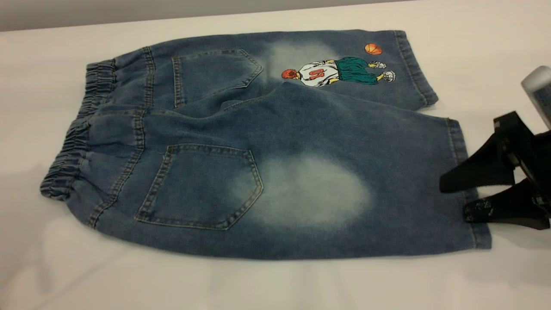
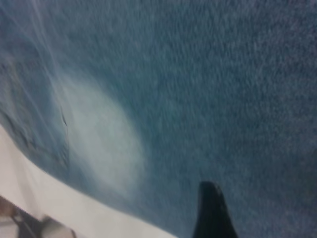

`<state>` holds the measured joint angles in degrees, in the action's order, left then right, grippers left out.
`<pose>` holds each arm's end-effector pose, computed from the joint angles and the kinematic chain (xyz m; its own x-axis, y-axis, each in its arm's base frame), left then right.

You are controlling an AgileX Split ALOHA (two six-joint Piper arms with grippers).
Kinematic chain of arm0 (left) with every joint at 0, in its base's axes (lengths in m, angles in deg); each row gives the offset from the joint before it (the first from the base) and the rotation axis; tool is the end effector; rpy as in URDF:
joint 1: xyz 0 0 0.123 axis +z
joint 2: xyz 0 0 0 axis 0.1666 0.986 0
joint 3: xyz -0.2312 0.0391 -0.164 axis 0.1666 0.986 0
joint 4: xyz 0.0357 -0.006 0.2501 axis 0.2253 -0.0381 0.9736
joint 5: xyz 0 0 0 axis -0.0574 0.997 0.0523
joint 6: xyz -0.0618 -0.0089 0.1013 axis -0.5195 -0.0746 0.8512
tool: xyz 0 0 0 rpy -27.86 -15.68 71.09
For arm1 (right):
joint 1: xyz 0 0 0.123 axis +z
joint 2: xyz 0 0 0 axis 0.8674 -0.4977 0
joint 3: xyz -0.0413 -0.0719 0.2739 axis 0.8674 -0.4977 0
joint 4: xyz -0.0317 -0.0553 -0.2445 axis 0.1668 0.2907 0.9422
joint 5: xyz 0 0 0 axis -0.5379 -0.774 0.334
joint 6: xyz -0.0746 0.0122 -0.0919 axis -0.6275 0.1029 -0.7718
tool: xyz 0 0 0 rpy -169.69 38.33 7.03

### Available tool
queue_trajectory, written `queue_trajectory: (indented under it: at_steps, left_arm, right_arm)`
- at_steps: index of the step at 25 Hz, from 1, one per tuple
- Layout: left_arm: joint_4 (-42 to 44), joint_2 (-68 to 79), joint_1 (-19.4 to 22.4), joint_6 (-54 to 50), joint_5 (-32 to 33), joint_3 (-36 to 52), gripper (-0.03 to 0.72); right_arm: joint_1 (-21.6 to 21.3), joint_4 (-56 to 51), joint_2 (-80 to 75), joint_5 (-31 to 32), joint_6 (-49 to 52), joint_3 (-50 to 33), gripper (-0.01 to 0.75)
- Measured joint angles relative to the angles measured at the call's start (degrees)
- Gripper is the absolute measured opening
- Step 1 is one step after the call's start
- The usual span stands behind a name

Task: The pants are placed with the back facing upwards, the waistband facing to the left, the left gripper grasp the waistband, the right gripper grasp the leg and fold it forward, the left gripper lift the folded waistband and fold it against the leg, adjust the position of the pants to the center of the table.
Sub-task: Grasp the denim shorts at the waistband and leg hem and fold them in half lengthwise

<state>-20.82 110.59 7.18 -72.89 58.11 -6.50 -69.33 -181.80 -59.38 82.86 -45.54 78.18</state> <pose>0.2522 -0.0143 0.2263 -0.6478 -0.2408 -0.7228 -0.1119 0.9685 -0.2223 0.2313 0.0491 -0.0006 -0.9628 0.2698 0.0137 0.1967 0.6652 0.7203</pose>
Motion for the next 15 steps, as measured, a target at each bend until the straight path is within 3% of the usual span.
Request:
queue_trajectory:
  at_steps: [9,13,15]
  left_arm:
    - [0.0,0.0,0.0,-0.1,-0.3,0.0,0.467]
    - [0.0,0.0,0.0,-0.1,-0.2,0.0,0.467]
    - [-0.1,0.0,0.0,-0.1,-0.2,0.0,0.467]
  right_arm:
    - [-1.7,4.1,6.7,-5.0,0.1,0.5,0.386]
    - [-3.0,10.2,12.2,-3.9,1.0,0.3,0.388]
    - [-3.0,11.4,14.7,0.0,2.6,-0.5,0.389]
